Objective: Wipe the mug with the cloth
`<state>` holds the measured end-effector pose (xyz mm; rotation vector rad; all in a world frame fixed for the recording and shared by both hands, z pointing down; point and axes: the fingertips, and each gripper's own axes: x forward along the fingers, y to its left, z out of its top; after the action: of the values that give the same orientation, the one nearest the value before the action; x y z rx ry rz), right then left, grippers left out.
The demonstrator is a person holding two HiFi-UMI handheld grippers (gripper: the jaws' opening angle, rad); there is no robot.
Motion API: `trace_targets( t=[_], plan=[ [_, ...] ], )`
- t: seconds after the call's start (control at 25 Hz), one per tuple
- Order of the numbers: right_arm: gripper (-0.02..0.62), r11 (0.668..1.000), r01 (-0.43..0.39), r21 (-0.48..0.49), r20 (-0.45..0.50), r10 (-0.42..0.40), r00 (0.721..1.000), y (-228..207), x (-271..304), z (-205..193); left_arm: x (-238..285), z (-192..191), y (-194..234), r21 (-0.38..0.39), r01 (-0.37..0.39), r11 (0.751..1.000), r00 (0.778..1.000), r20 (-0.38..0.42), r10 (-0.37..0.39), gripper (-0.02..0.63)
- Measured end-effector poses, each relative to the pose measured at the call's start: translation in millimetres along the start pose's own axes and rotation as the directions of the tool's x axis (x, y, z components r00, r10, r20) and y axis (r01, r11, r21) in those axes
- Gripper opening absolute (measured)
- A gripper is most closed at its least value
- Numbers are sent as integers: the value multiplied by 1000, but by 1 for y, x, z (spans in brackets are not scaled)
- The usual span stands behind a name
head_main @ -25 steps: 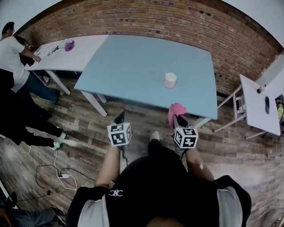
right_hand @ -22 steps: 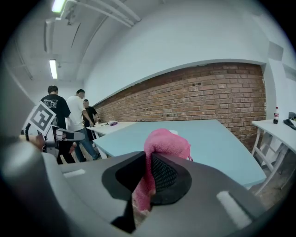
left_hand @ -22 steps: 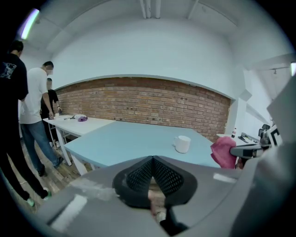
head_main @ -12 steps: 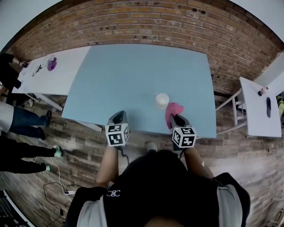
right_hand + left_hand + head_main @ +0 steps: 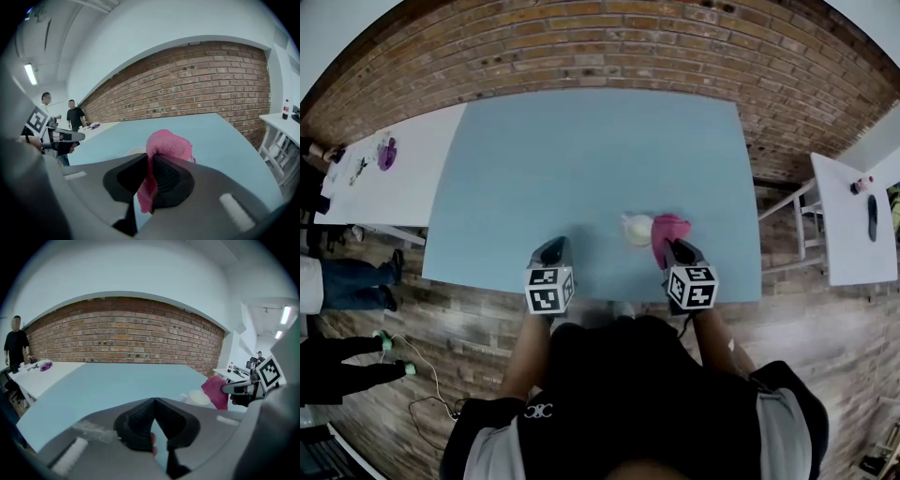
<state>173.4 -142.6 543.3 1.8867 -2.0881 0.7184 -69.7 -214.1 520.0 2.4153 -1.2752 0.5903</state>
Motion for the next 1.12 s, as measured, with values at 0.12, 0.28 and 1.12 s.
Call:
trace_targets(
  t=[0.12,0.28,1.12],
  plan=[
    [41,999,47,17,1,-47,999,-2,5,0,13,5,12,28,33,999,999,-11,-33,5],
    [41,984,171,40,31,-172,985,-6,9,8,31,19,30,87,112,990,994,-23,-110,3],
    [41,827,528,193,-96,-520,849,41,-10,-52,82,3,2,329,619,713,785,-218,-580,29]
  ],
)
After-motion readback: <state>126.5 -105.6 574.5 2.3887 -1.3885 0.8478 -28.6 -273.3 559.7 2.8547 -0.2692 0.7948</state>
